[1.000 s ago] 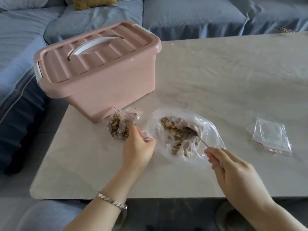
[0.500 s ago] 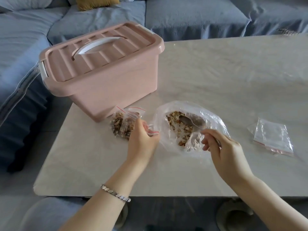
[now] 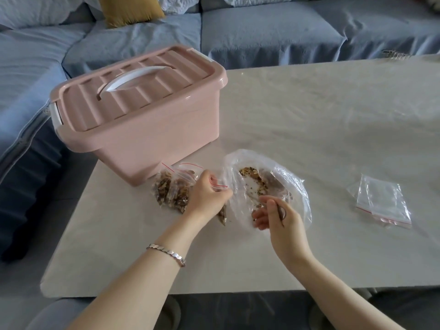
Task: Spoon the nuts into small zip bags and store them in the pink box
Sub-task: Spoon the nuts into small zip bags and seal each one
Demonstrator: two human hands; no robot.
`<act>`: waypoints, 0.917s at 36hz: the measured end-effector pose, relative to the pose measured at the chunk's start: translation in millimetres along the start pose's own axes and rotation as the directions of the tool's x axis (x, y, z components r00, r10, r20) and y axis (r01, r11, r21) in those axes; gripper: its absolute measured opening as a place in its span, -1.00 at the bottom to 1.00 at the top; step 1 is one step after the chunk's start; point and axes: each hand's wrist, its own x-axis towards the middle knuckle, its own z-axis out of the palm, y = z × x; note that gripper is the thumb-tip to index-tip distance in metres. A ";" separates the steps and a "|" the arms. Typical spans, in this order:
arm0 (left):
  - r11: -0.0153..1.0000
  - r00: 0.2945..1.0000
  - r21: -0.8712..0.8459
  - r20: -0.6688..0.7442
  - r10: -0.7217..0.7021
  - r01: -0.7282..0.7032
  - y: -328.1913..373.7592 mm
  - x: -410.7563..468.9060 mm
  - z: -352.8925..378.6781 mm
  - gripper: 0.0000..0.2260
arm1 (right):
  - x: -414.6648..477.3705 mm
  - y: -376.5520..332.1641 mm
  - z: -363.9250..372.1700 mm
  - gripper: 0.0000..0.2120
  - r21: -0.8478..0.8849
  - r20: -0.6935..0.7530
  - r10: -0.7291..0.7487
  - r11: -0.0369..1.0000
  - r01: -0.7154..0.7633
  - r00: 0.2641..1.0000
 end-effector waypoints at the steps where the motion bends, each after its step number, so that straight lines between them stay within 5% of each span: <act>1: 1.000 1.000 0.004 0.005 0.008 -0.008 -1.0 -0.4 0.8 -0.76 | -2.0 -1.1 -0.1 -0.76 0.049 -0.001 0.042 0.998 -0.042 0.999; 6: 0.999 0.999 0.015 0.035 0.030 -0.031 -3.7 -4.4 3.4 -0.76 | -10.3 -6.6 -8.3 -0.78 0.370 -0.015 0.247 0.902 -0.224 0.969; 10: 0.998 0.999 0.040 -0.002 0.048 -0.048 -5.1 -9.6 0.1 -0.75 | -18.3 -12.1 -19.1 -0.77 0.439 -0.038 0.254 0.873 -0.213 0.966; 16: 0.987 0.993 0.127 -0.063 0.103 -0.094 -11.3 -25.6 -9.1 -0.72 | -27.1 -21.5 -43.0 -0.73 0.383 -0.103 0.187 0.914 -0.134 0.977; 33: 0.947 0.959 -0.173 -0.139 0.247 -0.269 -28.2 -59.8 21.3 -0.77 | -24.8 -65.4 -87.1 -0.64 0.209 -0.121 0.009 0.978 0.017 0.993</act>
